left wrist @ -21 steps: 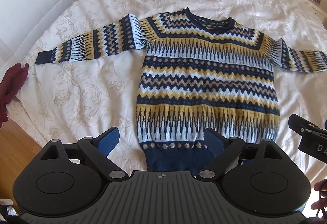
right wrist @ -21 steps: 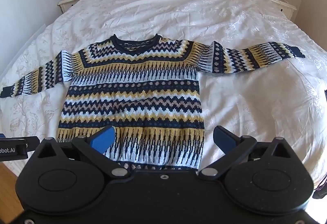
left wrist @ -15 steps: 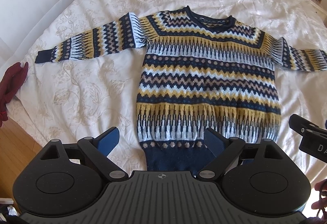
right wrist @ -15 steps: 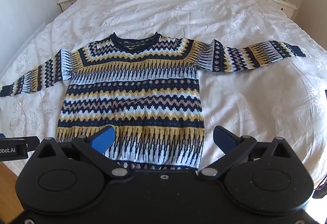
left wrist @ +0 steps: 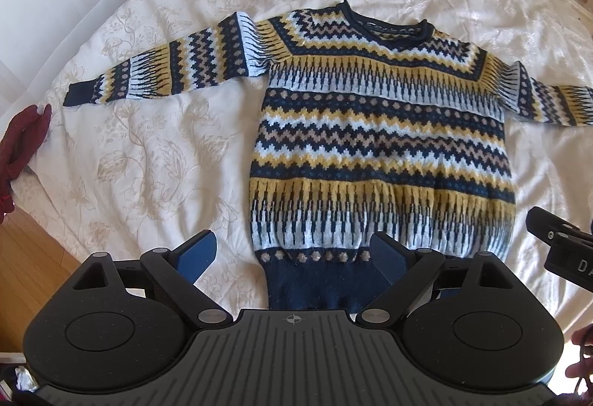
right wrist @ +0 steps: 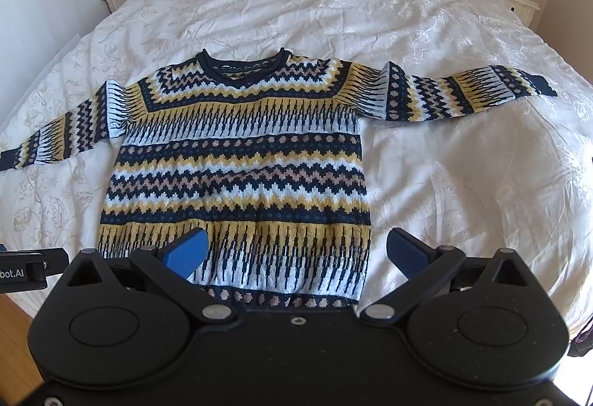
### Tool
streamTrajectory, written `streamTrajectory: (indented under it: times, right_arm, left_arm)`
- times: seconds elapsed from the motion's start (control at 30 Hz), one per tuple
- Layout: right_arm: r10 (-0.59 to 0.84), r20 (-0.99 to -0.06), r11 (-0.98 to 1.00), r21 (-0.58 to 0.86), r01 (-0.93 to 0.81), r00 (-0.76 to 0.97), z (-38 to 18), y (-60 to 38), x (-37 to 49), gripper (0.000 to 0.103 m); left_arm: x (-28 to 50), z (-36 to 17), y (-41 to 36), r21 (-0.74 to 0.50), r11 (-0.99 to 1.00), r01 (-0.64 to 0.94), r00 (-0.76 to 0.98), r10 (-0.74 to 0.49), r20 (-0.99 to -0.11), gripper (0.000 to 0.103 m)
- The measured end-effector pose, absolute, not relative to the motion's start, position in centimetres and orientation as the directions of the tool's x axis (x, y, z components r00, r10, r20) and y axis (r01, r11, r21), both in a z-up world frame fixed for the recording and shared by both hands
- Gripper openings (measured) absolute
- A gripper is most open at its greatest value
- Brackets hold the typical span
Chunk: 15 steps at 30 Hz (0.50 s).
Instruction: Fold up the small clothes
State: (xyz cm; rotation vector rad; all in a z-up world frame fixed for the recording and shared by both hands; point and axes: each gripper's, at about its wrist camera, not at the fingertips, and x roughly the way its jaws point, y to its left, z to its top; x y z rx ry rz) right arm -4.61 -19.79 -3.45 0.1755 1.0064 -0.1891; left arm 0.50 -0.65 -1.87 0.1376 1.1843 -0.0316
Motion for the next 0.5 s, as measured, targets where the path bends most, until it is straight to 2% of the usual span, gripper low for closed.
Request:
streamTrajectory:
  times: [0.5]
  right_arm:
    - [-0.074,-0.863,0.974,0.046,0.223,0.500,-3.98,-19.37,-3.93,0.101]
  left_arm:
    - [1.13,-2.52,-0.48,0.097,0.991,0.089,0.353,0.060,-0.934,0.090]
